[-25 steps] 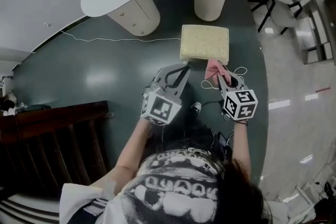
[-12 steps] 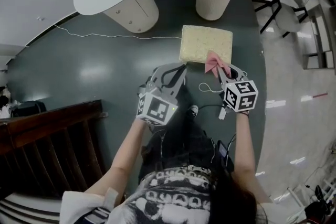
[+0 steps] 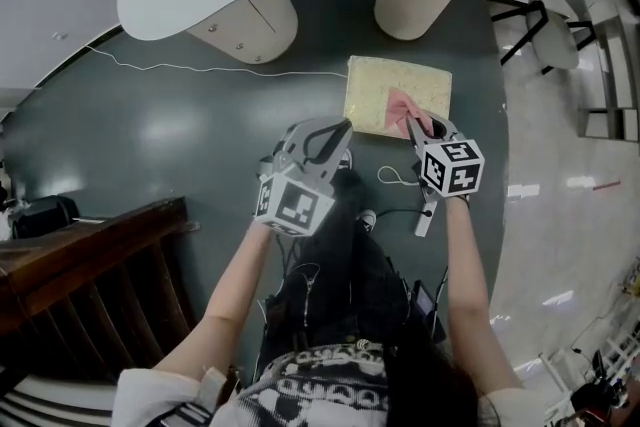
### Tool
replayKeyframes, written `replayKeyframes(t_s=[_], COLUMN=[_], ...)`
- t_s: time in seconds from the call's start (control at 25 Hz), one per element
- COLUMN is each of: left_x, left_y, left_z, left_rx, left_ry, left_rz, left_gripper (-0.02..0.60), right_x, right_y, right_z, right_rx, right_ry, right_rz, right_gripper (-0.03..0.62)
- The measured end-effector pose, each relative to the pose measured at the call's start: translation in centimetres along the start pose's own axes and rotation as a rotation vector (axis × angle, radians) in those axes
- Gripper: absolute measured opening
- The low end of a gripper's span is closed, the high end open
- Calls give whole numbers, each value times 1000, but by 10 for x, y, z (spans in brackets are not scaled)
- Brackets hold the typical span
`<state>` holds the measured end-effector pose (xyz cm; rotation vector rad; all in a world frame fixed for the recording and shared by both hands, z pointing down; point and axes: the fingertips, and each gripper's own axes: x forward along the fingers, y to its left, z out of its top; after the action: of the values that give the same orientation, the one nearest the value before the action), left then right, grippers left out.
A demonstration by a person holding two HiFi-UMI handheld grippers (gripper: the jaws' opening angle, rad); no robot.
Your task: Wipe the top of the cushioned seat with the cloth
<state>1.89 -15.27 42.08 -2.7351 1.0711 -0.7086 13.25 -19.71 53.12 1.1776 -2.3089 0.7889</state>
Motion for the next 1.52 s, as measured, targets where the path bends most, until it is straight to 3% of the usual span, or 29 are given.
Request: replayKeyframes(t_s=[0.36, 0.84, 1.36, 1.52], left_x=[52, 97, 111, 119], left_y=[34, 59, 56, 62], left_z=[-39, -104, -163, -168], left_rx=[28, 12, -18, -25], left_ry=[-21, -55, 6, 12], left_rz=[-34, -14, -29, -28], left_gripper=[8, 8, 8, 8], right_x=[95, 209, 309, 321], right_y=[-38, -73, -93, -110], right_z=[-11, -56, -111, -119], right_rx=[93, 51, 89, 67], right_ry=[40, 162, 287, 329], right_rz=[-8, -21, -18, -57], right_gripper=[14, 14, 14, 14])
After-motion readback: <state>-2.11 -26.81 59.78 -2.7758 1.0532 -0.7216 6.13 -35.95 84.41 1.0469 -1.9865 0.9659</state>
